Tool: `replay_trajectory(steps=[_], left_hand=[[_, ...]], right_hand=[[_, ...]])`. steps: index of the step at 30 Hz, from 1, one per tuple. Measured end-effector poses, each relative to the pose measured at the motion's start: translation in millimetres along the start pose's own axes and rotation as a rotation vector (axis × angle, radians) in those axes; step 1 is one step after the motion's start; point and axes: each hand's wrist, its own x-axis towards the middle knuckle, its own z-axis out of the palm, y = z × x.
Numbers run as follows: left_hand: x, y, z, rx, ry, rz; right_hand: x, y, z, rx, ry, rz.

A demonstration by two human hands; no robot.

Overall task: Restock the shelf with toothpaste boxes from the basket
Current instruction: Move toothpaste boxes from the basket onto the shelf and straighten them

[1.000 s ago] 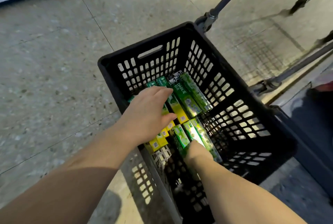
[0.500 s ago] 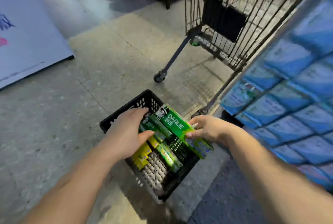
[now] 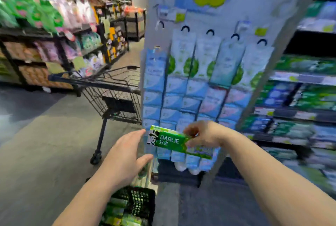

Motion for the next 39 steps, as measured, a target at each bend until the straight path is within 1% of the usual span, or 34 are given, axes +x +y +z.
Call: replay_trajectory(steps=[2,5,9,13,15,18,22,25,28,35,39], left_hand=[[11,35,-3,0.003,-0.033,0.088],[24,93,5,-0.017,-0.090,0.184],[35,182,28,-0.029,-0.162,0.336],[38,274,64,-0.074,-0.233,0.453],[39,321,85,-0.099,-0.272,0.497],[41,393,113,-0.120,-0.316,0.541],[53,478,138,-0.128,-0.329,0.554],[66,527,146,-0.117,-0.307,0.560],[84,558,153,-0.103,-0.269,0.548],[154,586,174,-0.057,-0.230,0.505],[211,599,176,-0.056,-0.160,0.541]], right_hand=[[-43,16,-21,0.018,0.113,0.083],[-108,53,-41,0.049,0.214,0.197],[-195,110,-53,0.113,0.320,0.369],[-277,178,-60,0.102,0.423,0.540],[-319,210,-65,0.130,0.483,0.589],[-374,259,-81,0.179,0.549,0.608],[-426,321,-124,0.094,0.562,0.638],[-445,359,-158,0.097,0.569,0.625],[-447,387,-189,0.062,0.549,0.600],[-415,446,-244,0.061,0.568,0.542],[-388,471,-291,0.014,0.624,0.520]])
